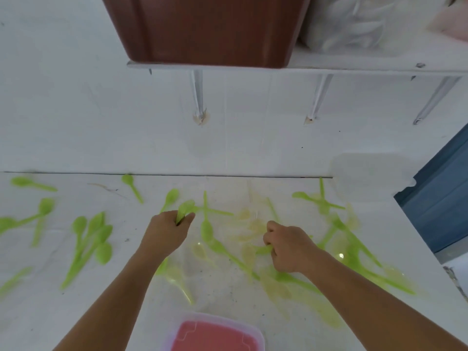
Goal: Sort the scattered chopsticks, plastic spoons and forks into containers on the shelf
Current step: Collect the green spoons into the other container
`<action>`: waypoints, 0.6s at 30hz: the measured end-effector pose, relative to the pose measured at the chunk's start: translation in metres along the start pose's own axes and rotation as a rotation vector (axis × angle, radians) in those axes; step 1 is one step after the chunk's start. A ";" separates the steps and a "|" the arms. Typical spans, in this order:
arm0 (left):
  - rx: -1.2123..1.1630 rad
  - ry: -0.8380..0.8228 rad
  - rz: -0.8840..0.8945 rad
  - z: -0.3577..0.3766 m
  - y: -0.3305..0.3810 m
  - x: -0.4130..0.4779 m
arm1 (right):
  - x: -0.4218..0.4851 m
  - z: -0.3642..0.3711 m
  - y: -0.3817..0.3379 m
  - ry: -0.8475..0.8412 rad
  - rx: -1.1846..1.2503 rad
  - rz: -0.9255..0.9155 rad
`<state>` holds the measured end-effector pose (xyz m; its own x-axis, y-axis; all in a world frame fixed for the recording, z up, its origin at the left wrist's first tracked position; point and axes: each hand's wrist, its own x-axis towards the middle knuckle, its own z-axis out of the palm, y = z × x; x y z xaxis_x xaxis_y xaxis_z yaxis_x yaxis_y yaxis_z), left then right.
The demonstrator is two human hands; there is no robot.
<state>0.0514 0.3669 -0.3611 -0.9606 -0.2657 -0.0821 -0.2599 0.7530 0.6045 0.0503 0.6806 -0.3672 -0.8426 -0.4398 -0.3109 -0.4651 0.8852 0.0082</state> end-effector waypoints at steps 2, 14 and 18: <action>0.184 -0.042 0.181 0.006 -0.004 0.011 | -0.001 -0.003 -0.001 0.003 0.032 -0.033; 0.423 -0.202 0.553 0.029 -0.012 0.067 | 0.003 0.009 -0.002 -0.022 0.096 0.187; 0.284 -0.125 0.508 0.009 -0.005 0.066 | -0.008 -0.002 -0.006 0.033 0.347 0.307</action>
<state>-0.0110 0.3507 -0.3763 -0.9715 0.2295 0.0589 0.2352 0.9037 0.3578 0.0593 0.6791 -0.3625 -0.9378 -0.1491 -0.3136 -0.0793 0.9712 -0.2248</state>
